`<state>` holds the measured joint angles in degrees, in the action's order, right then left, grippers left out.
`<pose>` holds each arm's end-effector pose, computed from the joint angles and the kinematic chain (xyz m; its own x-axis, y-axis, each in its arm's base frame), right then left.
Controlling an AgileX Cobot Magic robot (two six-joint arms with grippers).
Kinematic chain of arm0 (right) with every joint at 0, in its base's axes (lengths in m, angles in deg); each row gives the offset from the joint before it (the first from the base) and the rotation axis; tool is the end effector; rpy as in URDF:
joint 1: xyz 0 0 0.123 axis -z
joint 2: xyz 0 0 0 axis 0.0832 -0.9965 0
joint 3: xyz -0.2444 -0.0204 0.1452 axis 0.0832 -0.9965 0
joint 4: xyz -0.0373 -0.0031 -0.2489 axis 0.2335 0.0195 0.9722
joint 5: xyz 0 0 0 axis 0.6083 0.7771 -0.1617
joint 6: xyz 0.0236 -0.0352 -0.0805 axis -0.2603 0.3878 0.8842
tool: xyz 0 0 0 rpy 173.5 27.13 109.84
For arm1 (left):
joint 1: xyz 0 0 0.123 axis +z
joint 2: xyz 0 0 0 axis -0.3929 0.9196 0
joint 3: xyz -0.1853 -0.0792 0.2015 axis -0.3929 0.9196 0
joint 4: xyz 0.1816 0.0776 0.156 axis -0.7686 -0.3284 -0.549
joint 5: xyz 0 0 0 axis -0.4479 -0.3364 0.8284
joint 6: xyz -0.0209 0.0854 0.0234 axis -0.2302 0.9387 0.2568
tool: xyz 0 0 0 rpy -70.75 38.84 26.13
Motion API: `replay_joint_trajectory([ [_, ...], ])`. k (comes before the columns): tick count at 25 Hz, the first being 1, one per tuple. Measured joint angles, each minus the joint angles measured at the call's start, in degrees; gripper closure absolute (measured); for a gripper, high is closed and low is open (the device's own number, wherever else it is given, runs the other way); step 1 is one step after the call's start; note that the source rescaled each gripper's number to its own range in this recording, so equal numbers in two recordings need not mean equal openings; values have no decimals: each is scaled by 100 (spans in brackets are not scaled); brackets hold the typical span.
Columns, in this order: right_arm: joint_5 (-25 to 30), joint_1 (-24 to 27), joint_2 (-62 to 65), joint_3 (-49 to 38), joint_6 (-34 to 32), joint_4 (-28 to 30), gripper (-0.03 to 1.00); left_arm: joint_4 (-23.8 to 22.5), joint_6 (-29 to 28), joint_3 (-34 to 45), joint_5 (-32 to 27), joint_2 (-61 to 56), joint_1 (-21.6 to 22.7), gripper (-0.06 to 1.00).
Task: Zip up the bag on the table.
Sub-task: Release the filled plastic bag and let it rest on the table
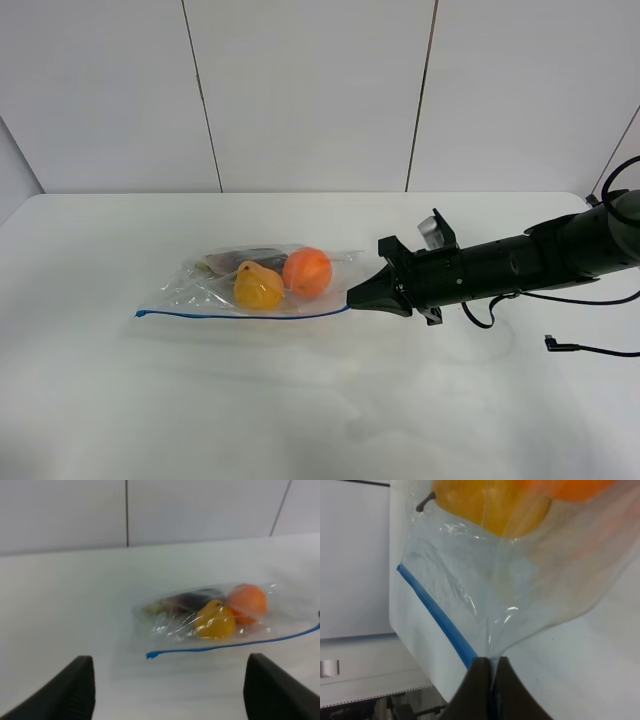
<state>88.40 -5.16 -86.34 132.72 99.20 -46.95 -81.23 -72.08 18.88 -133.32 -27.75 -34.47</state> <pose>0.2973 0.1251 0.1318 -0.9690 0.0883 -0.2309 -0.1479 0.5412 0.8278 -0.0141 0.0013 0.3655 -0.2902 0.0371 -0.9563 0.2061 0.9782 -0.0247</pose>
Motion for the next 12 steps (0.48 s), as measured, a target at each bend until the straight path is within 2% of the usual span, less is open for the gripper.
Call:
replay_joint_trajectory([
  [6,-43,0,0,0,0,12,97,361,246,292,-5,-387,0,-3],
  [12,-43,0,0,0,0,64,97,634,575,1252,0,-651,0,-3],
])
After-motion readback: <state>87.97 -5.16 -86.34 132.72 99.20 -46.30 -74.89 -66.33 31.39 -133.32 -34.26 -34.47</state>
